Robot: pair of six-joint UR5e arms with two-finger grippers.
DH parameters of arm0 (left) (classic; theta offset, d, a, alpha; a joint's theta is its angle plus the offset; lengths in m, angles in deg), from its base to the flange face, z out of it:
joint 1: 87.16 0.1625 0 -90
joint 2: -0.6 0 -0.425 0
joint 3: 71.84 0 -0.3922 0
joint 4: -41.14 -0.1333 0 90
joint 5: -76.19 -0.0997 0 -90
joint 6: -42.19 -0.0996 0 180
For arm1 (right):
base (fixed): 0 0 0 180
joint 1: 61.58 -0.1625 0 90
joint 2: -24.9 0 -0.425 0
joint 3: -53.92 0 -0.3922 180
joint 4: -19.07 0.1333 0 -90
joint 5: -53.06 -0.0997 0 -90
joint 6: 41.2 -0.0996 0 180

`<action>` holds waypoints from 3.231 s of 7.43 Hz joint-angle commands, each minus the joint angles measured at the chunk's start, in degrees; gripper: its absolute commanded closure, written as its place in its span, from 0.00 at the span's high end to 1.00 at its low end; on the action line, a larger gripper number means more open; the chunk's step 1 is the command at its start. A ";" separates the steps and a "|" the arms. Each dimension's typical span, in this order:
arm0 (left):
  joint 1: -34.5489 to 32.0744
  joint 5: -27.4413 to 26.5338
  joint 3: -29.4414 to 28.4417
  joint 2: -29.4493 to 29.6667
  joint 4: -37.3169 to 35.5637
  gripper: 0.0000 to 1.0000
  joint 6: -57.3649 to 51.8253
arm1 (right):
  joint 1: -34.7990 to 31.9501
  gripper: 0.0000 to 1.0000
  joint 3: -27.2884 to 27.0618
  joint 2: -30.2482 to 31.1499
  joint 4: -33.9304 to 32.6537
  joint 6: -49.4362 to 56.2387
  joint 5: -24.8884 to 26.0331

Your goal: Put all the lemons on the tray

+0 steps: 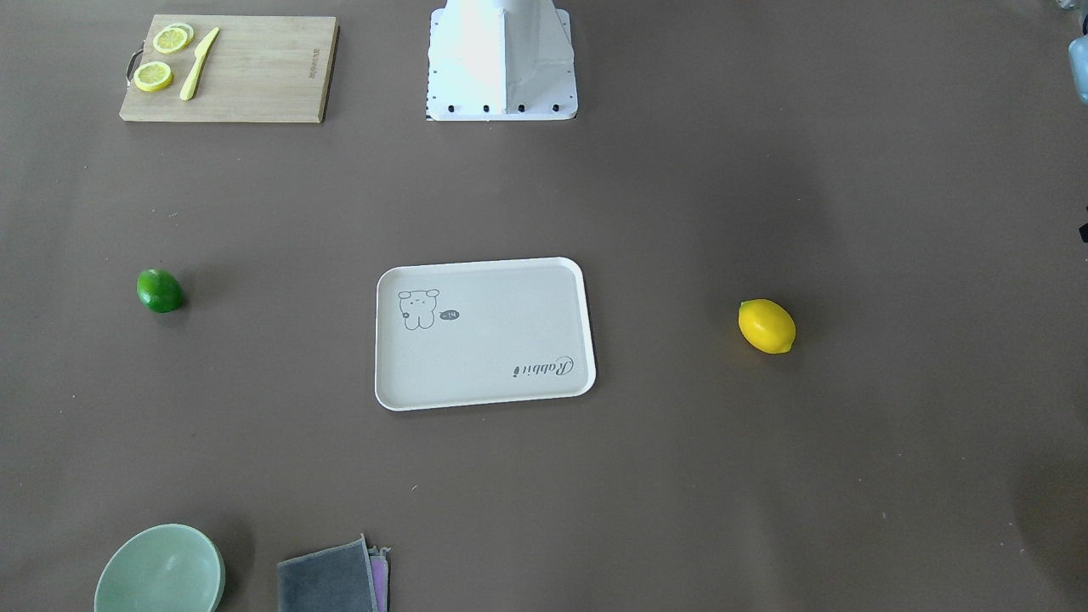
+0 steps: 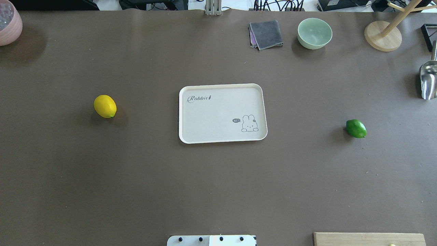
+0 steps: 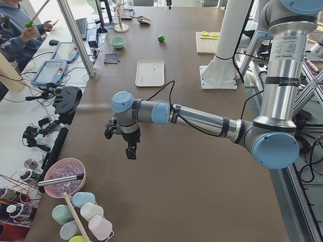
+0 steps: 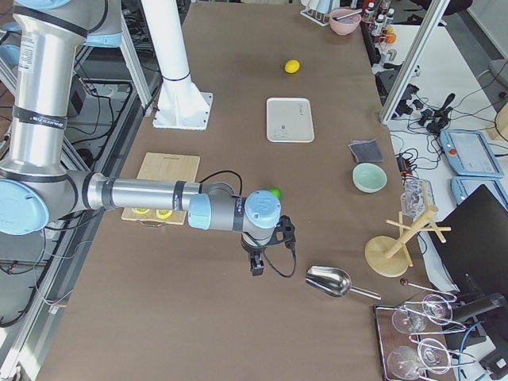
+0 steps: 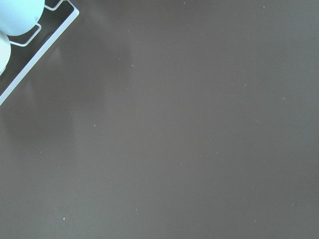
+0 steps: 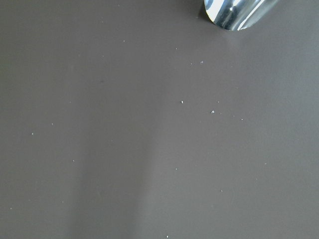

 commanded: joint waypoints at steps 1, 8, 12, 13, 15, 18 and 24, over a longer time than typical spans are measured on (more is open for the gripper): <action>-0.08 0.00 1.38 -0.12 -0.37 0.98 -0.11 | 0.00 1.00 -0.02 -0.19 0.05 0.00 0.74; 0.09 1.23 6.59 -4.52 2.80 0.98 0.68 | -2.63 1.00 0.42 -0.81 0.05 -0.62 0.93; -0.08 2.54 7.62 -4.52 4.89 0.98 0.68 | -3.25 1.00 0.42 -0.20 0.05 -0.62 0.84; -0.08 3.33 8.41 -4.52 5.25 0.98 0.42 | -3.25 1.00 0.77 -0.71 0.05 -0.62 1.19; -0.35 2.82 8.95 -4.52 5.17 0.98 0.07 | -3.17 1.00 1.65 -2.03 0.05 -0.79 3.98; -0.70 2.99 10.00 -6.44 5.34 0.98 -1.87 | -3.25 1.00 2.27 -3.36 -0.04 -1.41 5.94; -0.44 3.43 10.36 -6.37 5.25 0.98 -0.99 | -3.17 1.00 1.30 -2.91 0.14 -1.41 5.59</action>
